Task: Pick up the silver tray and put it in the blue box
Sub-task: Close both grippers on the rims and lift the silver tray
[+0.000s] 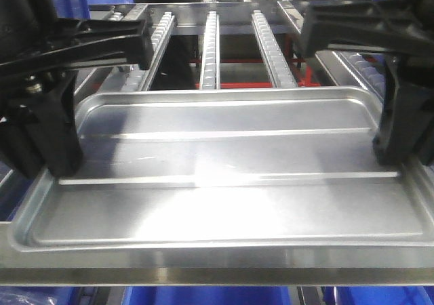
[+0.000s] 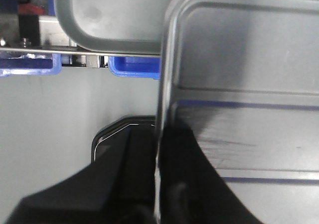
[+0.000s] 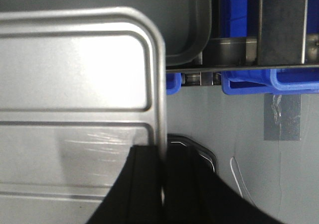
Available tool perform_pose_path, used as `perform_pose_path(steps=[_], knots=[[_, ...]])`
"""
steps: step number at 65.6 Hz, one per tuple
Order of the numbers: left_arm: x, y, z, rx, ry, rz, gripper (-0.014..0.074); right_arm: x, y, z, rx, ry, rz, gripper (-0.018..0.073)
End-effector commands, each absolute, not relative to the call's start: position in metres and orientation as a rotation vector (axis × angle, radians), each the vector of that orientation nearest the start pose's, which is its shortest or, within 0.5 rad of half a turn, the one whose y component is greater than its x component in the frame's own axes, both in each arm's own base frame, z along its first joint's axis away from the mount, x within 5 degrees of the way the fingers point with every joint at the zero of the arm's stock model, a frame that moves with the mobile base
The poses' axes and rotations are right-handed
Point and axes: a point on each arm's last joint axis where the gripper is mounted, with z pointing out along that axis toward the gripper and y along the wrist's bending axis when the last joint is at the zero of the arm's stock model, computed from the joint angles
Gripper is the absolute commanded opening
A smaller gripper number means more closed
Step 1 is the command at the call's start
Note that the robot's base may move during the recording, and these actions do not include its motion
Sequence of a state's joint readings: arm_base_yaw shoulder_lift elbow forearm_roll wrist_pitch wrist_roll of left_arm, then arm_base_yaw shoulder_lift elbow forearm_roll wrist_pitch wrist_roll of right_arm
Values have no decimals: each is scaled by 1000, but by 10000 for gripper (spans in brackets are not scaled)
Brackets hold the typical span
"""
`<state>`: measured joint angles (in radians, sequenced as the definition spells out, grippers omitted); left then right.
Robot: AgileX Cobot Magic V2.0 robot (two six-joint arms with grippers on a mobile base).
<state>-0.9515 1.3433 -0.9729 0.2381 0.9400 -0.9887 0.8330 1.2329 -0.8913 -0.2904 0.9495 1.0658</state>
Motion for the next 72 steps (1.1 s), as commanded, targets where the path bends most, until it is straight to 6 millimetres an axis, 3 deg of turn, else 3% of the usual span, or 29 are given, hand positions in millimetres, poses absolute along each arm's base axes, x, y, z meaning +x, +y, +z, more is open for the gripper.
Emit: perform_pose_path(steps=[1, 34, 72], knots=[[159, -195, 291, 94, 2694, -301, -13, 168, 152, 294, 120, 2612, 250, 69], [158, -192, 299, 101, 2659, -336, -13, 170, 150, 280, 136, 2621, 217, 69], [157, -190, 298, 173, 2664, -294, -13, 170, 151, 280, 132, 2611, 235, 69]])
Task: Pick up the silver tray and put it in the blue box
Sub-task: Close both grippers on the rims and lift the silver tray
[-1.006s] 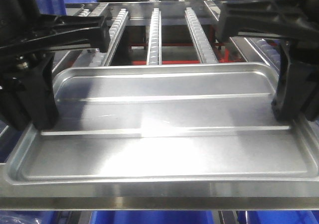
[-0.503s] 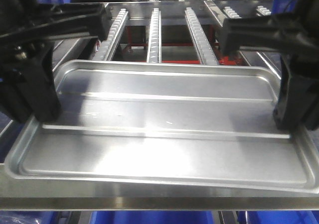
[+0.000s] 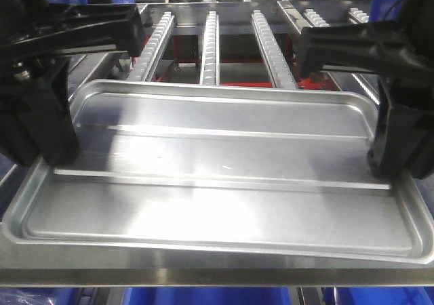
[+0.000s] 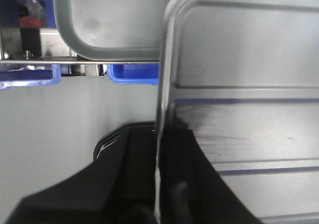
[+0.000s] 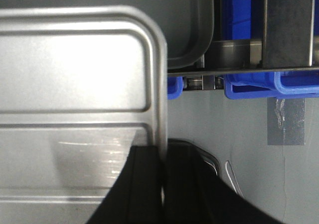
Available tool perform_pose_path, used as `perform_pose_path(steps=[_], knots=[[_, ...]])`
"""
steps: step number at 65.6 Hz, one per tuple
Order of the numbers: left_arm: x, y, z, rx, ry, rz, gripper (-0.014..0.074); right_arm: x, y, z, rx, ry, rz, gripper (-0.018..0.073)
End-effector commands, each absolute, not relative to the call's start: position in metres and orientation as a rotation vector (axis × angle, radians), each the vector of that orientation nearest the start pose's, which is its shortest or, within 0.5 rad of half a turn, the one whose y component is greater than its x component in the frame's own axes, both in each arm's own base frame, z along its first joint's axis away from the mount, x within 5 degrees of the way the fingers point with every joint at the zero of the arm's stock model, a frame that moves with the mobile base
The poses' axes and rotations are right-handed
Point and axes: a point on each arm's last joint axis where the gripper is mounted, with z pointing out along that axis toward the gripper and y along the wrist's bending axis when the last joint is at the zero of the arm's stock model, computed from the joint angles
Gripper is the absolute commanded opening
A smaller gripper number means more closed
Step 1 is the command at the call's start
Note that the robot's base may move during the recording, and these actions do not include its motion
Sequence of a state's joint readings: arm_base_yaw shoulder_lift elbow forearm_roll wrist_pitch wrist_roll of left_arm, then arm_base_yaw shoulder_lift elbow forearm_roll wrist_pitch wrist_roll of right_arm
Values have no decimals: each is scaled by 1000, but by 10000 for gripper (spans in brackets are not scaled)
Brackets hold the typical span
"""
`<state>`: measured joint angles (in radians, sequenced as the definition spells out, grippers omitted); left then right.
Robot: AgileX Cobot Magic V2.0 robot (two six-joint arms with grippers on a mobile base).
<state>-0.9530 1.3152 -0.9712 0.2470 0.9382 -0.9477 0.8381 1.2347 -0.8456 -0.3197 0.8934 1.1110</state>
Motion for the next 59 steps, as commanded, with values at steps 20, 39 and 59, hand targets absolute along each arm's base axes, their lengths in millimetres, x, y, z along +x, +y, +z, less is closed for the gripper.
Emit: perform_pose_path(steps=[20, 39, 59], knots=[[157, -190, 298, 173, 2665, -292, -15, 171, 151, 280, 129, 2608, 241, 69], [157, -190, 298, 173, 2666, -291, -15, 170, 151, 280, 129, 2612, 234, 69], [157, -190, 298, 173, 2666, -291, -15, 170, 151, 280, 129, 2612, 234, 69]])
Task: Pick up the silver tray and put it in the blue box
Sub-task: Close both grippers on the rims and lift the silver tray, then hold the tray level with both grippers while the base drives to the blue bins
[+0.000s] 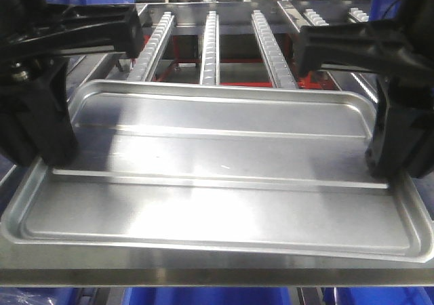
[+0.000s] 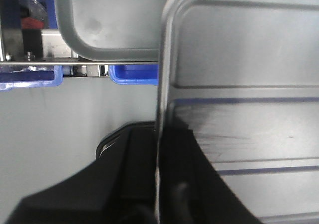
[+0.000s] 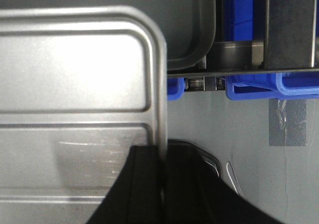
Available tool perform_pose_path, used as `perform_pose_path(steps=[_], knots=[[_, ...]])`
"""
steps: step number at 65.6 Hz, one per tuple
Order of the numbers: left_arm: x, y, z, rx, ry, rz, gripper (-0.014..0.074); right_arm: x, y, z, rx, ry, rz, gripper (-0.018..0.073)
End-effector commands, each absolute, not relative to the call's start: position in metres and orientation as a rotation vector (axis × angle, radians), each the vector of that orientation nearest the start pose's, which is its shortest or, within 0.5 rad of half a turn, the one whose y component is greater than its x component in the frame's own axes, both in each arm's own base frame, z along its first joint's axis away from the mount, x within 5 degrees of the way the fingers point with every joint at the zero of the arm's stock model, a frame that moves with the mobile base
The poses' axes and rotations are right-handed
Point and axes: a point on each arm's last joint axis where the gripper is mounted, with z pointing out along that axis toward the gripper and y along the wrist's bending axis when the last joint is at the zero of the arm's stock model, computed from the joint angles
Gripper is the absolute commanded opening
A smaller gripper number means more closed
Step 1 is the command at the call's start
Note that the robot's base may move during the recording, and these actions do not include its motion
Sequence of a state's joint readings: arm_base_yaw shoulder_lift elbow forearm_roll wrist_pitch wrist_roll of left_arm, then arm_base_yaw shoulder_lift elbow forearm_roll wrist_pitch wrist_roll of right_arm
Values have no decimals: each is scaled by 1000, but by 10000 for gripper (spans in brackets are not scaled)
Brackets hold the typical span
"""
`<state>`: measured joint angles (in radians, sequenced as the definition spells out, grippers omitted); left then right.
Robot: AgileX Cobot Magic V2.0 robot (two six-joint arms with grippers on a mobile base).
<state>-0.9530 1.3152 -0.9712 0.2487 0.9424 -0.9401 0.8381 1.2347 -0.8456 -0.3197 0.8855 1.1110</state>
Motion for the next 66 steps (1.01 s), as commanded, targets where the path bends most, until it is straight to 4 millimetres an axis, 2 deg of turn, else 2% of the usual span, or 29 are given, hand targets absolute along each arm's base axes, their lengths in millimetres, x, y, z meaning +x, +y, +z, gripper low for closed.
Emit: perform_pose_path(steps=[1, 66], knots=[[157, -190, 298, 173, 2666, -291, -15, 170, 151, 280, 129, 2612, 234, 69], [156, -191, 298, 169, 2671, -297, -15, 170, 151, 280, 129, 2612, 234, 69]])
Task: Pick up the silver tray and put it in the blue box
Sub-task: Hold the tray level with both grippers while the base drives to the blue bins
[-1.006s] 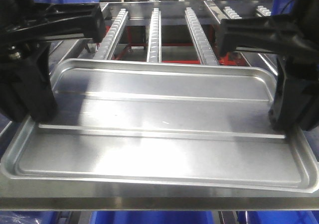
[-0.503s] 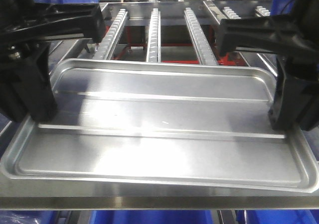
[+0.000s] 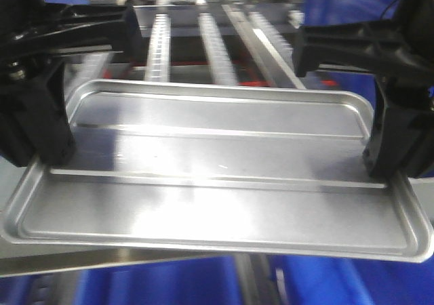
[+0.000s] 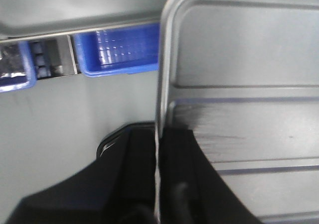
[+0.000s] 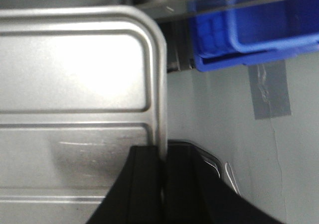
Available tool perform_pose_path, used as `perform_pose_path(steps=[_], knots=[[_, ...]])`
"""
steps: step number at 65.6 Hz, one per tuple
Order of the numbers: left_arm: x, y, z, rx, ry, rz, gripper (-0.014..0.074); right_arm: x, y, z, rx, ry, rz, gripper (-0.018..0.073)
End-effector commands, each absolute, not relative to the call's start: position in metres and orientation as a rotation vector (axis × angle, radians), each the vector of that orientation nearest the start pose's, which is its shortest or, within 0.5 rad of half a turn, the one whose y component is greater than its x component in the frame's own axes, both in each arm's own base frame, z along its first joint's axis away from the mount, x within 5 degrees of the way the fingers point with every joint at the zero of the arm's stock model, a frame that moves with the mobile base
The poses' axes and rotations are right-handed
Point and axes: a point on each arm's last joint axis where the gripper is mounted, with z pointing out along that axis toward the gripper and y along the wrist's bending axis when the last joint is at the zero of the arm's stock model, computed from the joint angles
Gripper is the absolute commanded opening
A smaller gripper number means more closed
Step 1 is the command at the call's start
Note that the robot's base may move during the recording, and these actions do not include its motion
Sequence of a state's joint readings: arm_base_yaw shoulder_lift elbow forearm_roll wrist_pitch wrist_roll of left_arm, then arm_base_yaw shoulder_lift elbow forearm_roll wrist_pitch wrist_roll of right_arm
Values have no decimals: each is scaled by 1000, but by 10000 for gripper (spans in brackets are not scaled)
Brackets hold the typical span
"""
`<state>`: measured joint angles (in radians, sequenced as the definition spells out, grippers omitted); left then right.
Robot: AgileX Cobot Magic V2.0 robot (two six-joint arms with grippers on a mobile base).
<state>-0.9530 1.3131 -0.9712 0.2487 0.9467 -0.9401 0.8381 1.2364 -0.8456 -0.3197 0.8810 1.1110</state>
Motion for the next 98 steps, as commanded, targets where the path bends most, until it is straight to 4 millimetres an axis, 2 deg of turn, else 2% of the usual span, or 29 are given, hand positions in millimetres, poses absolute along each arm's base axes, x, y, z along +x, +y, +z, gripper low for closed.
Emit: perform_pose_path(steps=[1, 98], knots=[[156, -191, 298, 169, 2671, -297, -15, 170, 151, 280, 129, 2612, 234, 69], [156, -191, 298, 169, 2671, -297, -15, 170, 151, 280, 129, 2612, 234, 69]])
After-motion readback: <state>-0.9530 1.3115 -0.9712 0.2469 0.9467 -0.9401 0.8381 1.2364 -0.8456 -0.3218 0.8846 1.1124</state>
